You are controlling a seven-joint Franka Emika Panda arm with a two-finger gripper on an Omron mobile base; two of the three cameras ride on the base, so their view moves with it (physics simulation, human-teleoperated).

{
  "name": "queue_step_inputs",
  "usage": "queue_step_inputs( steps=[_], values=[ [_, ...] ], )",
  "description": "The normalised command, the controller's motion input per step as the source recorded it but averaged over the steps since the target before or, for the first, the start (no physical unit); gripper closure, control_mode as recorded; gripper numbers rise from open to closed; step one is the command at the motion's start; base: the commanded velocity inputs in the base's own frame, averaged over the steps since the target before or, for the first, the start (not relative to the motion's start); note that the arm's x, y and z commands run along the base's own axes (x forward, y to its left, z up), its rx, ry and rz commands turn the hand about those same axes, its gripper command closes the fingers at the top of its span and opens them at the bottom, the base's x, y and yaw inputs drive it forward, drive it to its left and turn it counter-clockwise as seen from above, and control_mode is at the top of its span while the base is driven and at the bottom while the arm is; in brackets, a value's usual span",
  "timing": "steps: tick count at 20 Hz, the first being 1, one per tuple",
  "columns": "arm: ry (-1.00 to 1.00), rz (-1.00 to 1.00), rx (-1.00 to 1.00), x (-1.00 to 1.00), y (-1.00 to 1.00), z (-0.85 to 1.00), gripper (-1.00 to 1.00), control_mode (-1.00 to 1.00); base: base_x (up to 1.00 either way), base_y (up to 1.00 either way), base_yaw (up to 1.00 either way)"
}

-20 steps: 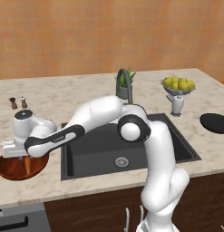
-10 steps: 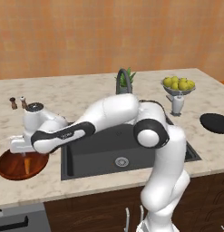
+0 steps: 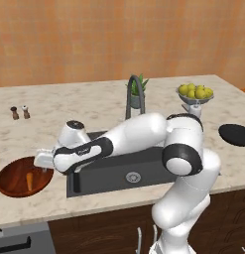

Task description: Pick the carrot from the sink and place it in the bowl. Then pick the bowl and place it in the microwave. Then close the microwave door and press the start button.

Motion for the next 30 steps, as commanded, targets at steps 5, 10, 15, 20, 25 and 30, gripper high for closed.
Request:
queue_step_inputs(
  steps=[5,10,15,20,25,30],
  values=[
    [0.15,-0.03,0.0,0.56,0.21,-0.22,-1.0,-1.0,0.0,0.0,0.0],
    [0.09,0.0,0.0,0.46,0.56,-0.33,-1.0,-1.0,0.0,0.0,0.0],
    [0.06,0.0,0.0,0.29,0.56,-0.44,-1.0,-1.0,0.0,0.0,0.0],
    [0.0,0.0,0.0,-0.01,0.23,-0.04,1.0,-1.0,0.0,0.0,0.0],
    [-0.04,0.0,0.0,-0.34,-0.18,0.25,1.0,-1.0,0.0,0.0,0.0],
    [-0.14,0.02,0.0,-0.56,-0.59,0.75,1.0,-1.0,0.0,0.0,0.0]
  ],
)
